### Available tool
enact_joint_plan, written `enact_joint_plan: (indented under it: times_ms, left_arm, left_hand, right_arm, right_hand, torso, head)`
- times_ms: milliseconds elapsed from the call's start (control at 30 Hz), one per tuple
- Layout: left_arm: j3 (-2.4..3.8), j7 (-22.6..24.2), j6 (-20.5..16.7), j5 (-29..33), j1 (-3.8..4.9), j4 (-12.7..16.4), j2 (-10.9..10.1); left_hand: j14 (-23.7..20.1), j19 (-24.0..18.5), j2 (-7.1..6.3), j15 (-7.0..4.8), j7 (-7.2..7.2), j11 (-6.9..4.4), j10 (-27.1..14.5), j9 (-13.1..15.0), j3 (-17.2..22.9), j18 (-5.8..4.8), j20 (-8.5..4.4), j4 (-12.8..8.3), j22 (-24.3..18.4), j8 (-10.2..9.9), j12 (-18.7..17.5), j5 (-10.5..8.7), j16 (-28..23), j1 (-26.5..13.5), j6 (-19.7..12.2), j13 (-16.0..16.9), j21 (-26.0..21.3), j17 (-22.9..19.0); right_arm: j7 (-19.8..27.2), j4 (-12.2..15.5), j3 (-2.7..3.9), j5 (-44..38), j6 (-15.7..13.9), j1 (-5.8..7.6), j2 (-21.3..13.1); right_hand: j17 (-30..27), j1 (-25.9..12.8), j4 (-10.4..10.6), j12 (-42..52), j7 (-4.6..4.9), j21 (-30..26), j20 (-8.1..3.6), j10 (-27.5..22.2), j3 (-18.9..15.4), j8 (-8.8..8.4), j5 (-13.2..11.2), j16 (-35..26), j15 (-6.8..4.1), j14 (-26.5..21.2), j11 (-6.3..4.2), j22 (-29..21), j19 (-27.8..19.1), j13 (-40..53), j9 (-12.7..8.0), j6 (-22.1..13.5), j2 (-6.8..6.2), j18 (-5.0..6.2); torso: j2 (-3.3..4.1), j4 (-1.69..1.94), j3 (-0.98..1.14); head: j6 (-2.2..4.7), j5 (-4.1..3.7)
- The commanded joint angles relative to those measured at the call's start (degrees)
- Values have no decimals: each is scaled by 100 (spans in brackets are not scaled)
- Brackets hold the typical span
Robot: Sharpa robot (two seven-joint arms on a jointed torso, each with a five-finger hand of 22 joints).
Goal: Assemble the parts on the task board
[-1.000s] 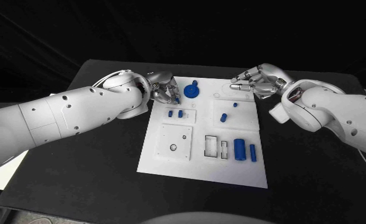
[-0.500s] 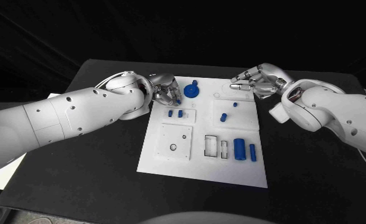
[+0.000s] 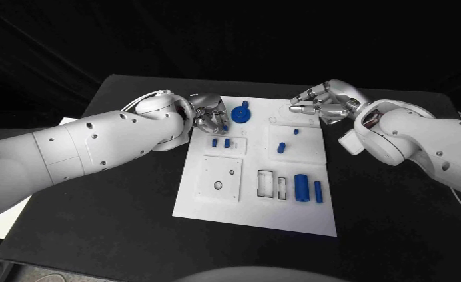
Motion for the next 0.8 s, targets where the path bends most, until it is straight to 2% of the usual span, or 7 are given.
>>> enact_joint_plan:
  times_ms: [33,200,367,633,800]
  left_arm:
    - [-10,-111,235,-101,-18,-8,15]
    - [-10,-153,279,-112,-19,-13,16]
    - [-10,-158,280,-115,-19,-13,10]
    - [-10,-159,256,-116,-20,-10,-9]
    - [-10,-179,249,-116,-20,-17,-17]
  left_hand:
    - [238,32,-5,45,39,56,-19,-15,-12,-18,36,-32,-8,-50,-52,-30,26,-61,-16,-4,-44,-9]
    - [227,25,-42,76,84,98,-83,-38,-11,-17,61,-46,-17,-137,-144,-31,18,-100,-99,-9,-64,-38]
    - [221,23,-125,110,121,133,-123,-75,-12,-14,94,-66,-29,-348,-216,-31,16,-139,-404,-3,-86,-58]
    - [215,24,-154,118,144,145,-117,-73,-1,-8,108,-77,-38,-432,-250,-31,14,-154,-529,10,-102,-78]
    - [211,25,-183,115,157,139,-108,-77,12,-3,115,-85,-40,-466,-288,-31,16,-166,-790,22,-115,-89]
  right_arm:
    - [51,6,1,-22,56,-3,4]
    - [50,7,1,-22,55,-3,-1]
    - [50,7,1,-22,53,-3,-4]
    - [47,8,1,-22,49,-3,-11]
    - [43,3,1,-22,42,-3,-13]
  right_hand:
    - [663,-2,1,-7,-18,-35,-16,-25,-39,39,-2,-34,-47,408,-11,-4,-34,836,12,-27,74,78]
    - [663,-2,1,-7,-18,-35,-16,-25,-39,39,-2,-34,-47,408,-11,-4,-34,836,12,-27,74,78]
    - [663,-2,1,-7,-18,-35,-16,-25,-39,39,-2,-34,-47,408,-11,-4,-34,836,12,-27,74,78]
    - [663,-2,1,-7,-18,-35,-16,-25,-39,39,-2,-34,-47,408,-11,-4,-34,836,12,-27,74,78]
    - [663,-2,1,-7,-18,-35,-16,-25,-39,39,-2,-34,-47,408,-11,-4,-34,836,12,-27,74,78]
  torso:
    - [0,-2,0]
    - [0,3,0]
    - [-3,1,1]
    - [1,3,1]
    - [-2,4,-1]
  head:
    - [-1,3]
    - [-6,-1]
    - [-8,0]
    - [-7,-1]
    - [-10,-1]
